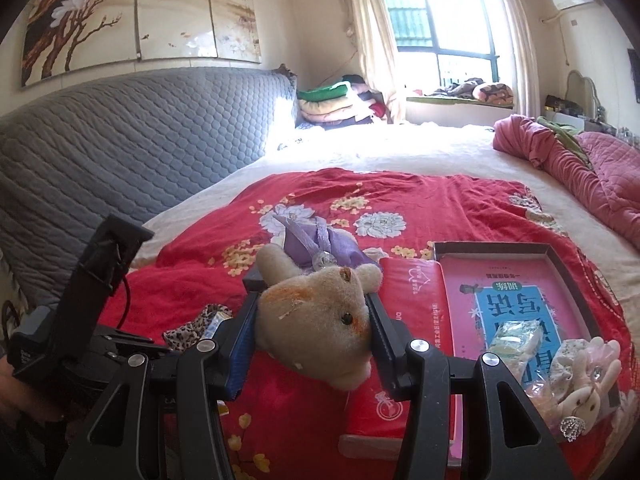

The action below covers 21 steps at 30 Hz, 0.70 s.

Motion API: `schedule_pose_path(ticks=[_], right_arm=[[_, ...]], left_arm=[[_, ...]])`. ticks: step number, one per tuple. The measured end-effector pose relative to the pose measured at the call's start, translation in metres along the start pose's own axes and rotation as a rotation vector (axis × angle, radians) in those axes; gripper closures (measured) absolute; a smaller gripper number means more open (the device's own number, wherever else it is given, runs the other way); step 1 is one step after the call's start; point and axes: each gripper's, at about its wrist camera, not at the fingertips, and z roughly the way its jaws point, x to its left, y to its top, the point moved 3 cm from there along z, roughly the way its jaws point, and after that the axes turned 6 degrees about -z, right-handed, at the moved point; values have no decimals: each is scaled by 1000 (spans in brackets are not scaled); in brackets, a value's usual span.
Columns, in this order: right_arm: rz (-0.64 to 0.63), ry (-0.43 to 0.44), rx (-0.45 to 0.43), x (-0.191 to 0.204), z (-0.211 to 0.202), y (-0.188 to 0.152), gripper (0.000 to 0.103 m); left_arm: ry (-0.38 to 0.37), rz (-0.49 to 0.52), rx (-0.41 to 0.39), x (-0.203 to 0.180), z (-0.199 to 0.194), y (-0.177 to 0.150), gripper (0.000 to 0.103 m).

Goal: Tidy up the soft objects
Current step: 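Carry the snack bag in the left tool and teddy bear in the right tool over the pink tray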

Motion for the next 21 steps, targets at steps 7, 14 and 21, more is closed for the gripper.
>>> schedule_pose_path(ticks=[7,14,21], right_arm=[[5,-24,-37,-8,-13,6,50],[4,-73,-83,-22,-30,13,50],[52,-157,-121,-57,-47,13,50]], left_arm=[[-6,57,-64,-30,-23,18,72],[-29,91,-101,-58,-38,25,72],[-54,141,-126,-95,-41,32,72]])
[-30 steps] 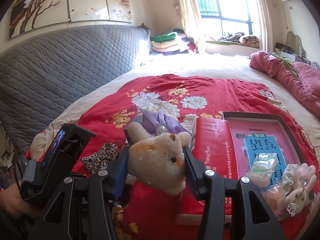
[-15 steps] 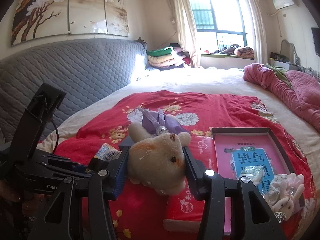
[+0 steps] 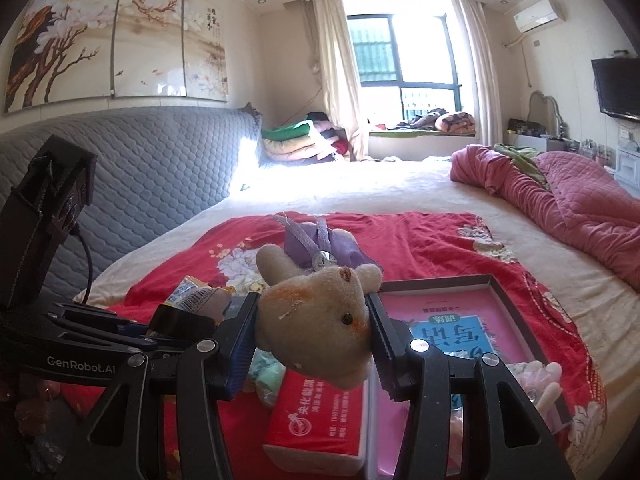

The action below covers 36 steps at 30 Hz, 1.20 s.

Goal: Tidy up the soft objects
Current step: 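Carry the snack bag in the left tool and teddy bear in the right tool over the pink tray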

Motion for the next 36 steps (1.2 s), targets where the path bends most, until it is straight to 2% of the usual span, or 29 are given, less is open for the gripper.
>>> schedule_pose_path(ticks=[17,22,36], right_arm=[[116,-176,-23,-84,-25,-16,50],[162,-231,-6,-110,-29,-27,50],[271,-339,33,-151,-39,-51,50]], left_arm=[[-56,101,8,-75,23,17,72],[-69,128,29,-90,37,16,72],[-84,202,111,-125,83,8,72]])
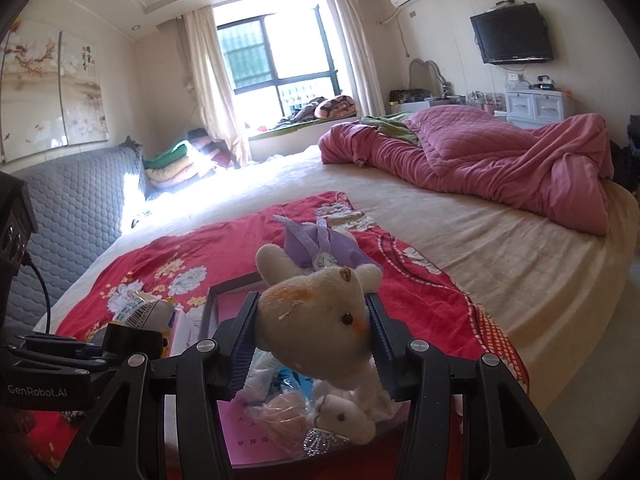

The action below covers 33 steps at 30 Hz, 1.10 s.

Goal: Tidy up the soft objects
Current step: 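Carry the snack bag in the left tool and teddy bear in the right tool over the pink tray, then lower and open the right tool releasing the teddy bear while the left tool releases the snack bag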

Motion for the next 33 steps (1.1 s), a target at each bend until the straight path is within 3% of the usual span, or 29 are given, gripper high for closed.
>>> schedule_pose_path(ticks=[4,10,19,33], right_arm=[[38,-60,3,-21,-3,-2,50],[41,-79,74,-30,9,-17,50],[1,-28,166,-13,31,-33,50],[-10,42,211,-3,68,-38,50]], left_arm=[[-4,15,19,-7,13,-2,72],[-1,35,40,-11,27,-5,72],[6,41,71,-11,45,-9,72],[-5,22,94,-5,60,-9,72]])
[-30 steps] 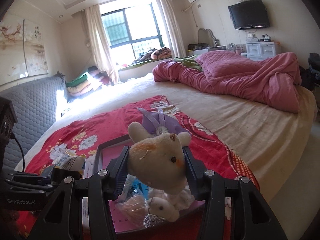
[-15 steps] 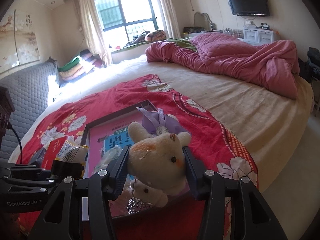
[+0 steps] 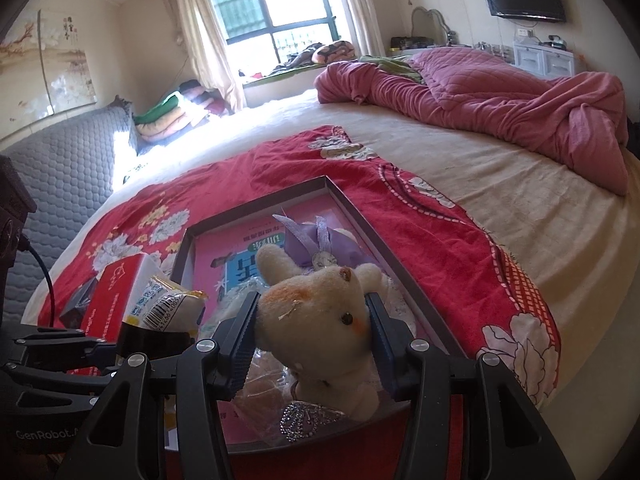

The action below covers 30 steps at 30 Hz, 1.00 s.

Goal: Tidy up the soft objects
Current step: 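Lower and open the right tool releasing the teddy bear while the left tool releases the snack bag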

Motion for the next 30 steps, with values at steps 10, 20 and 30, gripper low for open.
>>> schedule_pose_path(ticks=[10,20,30], right_arm=[[-39,5,14,0,16,4,50],[-123,10,22,8,28,10,50],[-128,20,-1,10,27,14,47]], left_arm=[[5,-13,13,3,8,3,72],[27,7,15,2,12,3,71],[121,91,32,-8,20,-1,71]])
